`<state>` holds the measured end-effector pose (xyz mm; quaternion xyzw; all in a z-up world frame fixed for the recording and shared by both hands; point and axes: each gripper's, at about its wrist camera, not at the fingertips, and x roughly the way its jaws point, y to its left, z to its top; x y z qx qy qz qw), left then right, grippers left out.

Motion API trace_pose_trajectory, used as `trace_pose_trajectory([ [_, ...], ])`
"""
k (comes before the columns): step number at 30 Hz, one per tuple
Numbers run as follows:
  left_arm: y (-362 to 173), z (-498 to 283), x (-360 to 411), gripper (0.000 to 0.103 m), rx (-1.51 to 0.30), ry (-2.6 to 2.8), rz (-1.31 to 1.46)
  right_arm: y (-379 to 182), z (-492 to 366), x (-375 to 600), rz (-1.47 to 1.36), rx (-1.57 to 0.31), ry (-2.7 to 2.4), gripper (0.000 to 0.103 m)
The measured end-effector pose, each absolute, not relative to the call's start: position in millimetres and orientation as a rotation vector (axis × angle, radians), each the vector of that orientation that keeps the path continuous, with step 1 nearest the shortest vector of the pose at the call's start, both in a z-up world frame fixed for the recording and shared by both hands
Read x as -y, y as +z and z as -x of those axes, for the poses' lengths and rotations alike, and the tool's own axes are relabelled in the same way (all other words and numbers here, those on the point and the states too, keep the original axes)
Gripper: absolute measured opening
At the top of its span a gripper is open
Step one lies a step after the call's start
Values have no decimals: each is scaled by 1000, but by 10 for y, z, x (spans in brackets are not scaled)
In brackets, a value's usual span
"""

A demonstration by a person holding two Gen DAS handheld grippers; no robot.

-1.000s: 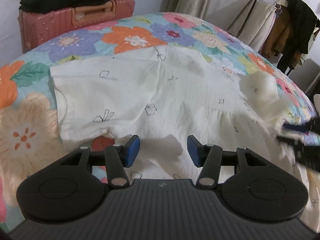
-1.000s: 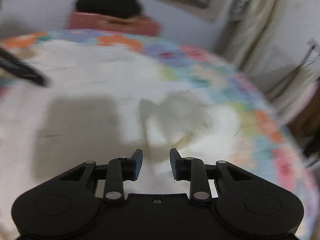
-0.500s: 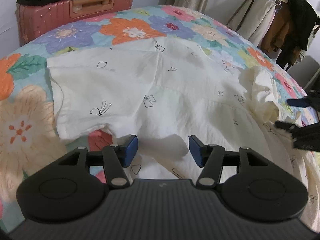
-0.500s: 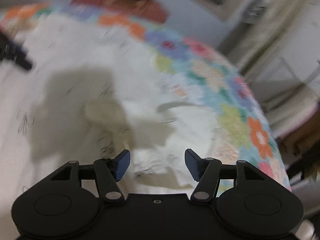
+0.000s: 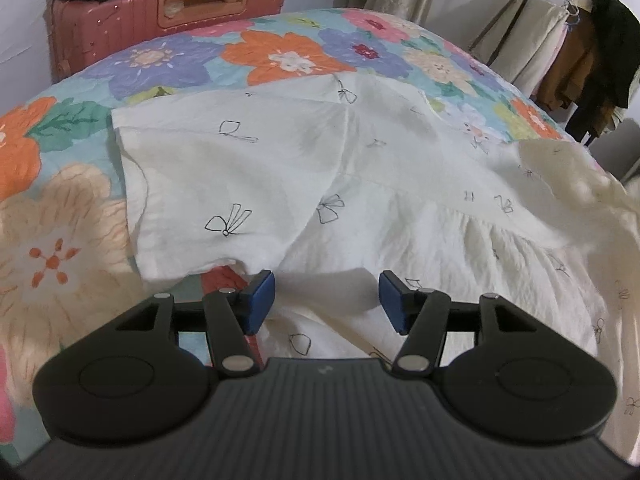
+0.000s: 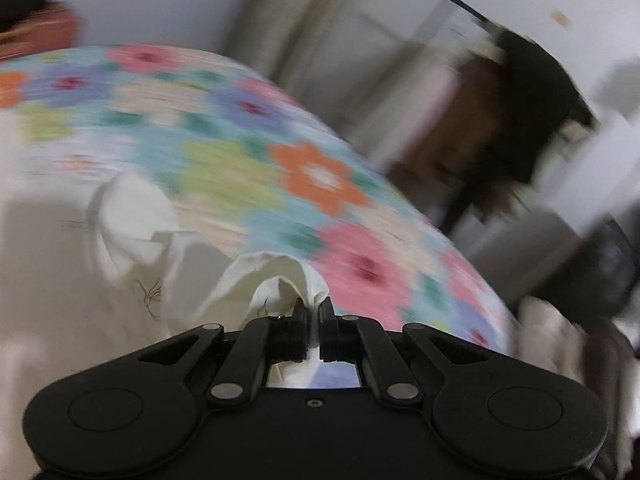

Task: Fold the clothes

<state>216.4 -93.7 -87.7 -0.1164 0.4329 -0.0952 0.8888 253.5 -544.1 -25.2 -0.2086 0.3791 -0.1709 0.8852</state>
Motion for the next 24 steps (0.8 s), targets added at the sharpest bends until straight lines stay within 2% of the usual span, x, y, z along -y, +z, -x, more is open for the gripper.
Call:
trace_pose_trajectory([
  [4, -892, -2167, 967, 57, -905, -192, 219, -401, -2495, 5928, 353, -829, -456, 1],
  [9, -895, -2180, 972, 57, -908, -190, 214, -656, -2559, 6030, 317, -897, -427, 4],
  [11, -875, -2192, 960, 57, -905, -196, 205, -692, -2576, 5956, 361, -910, -454, 19],
  [13, -820, -2218, 941, 57, -887, -210, 188, -644, -2554, 5881, 405, -889, -526, 45],
  [15, -708, -2320, 935, 57, -868, -204, 178, -547, -2555, 5800, 455, -854, -609, 53],
  [16, -635, -2409, 938, 58, -853, -229, 169, -467, -2566, 5756, 455, -826, -633, 56],
  [19, -408, -2722, 971, 66, -817, -305, 86, -223, -2647, 5668, 283, -756, -500, 58],
  [22, -255, -3097, 1017, 73, -718, -338, -39, -209, -2870, 5599, 47, -795, -293, 60],
  [24, -263, -3307, 1030, 73, -634, -452, -37, -257, -3033, 5539, -70, -833, -170, 60],
])
